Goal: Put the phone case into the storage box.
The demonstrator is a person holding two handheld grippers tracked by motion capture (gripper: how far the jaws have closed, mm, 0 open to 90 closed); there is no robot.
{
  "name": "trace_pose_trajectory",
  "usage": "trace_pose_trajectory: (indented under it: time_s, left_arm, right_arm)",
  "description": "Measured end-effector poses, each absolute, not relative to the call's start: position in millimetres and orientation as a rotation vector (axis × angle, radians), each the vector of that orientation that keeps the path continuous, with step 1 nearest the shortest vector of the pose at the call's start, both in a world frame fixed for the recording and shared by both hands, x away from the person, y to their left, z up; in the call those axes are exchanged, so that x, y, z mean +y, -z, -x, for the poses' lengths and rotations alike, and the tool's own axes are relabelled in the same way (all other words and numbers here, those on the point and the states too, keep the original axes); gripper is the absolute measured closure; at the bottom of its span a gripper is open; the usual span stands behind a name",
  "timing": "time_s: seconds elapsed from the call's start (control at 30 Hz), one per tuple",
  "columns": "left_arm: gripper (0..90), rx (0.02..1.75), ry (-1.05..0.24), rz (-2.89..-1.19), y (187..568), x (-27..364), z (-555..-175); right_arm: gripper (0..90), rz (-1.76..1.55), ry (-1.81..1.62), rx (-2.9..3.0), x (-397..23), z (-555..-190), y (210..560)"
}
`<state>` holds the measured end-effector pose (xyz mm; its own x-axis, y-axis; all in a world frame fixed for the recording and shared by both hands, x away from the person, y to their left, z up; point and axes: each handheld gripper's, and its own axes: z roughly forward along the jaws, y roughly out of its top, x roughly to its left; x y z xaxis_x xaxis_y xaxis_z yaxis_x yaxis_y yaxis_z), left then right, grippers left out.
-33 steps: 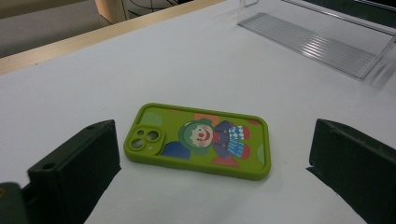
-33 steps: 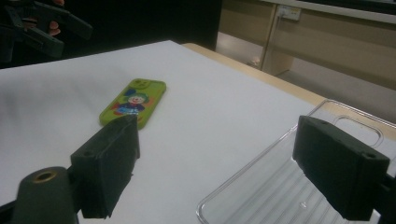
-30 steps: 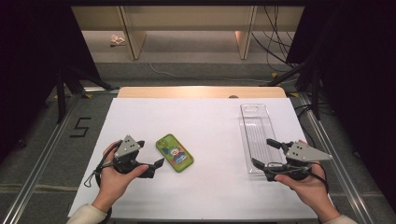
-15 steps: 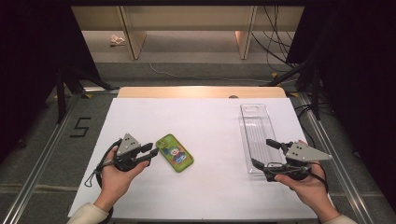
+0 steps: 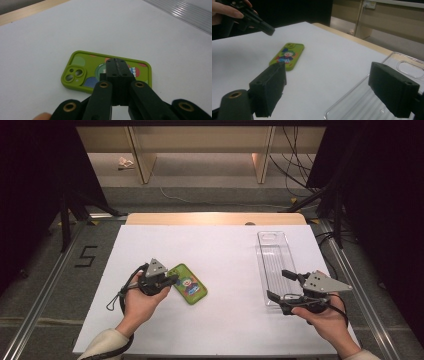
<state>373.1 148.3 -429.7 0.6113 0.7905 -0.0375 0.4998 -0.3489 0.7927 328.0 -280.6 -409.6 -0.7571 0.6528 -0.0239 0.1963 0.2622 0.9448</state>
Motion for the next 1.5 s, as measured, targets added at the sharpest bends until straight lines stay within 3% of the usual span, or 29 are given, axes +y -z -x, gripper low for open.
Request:
trace_pose_trajectory:
  time_s: [0.83, 1.5]
  left_arm:
    - [90.0, 1.023, -0.355, -2.182, 458, 72, -419]
    - [90.0, 0.999, -0.329, -2.275, 479, 47, -418]
  right_arm:
    - [15.9, -0.775, -1.493, 2.132, -281, -328, 410]
    - [15.9, -0.774, -1.497, 2.135, -282, -328, 410]
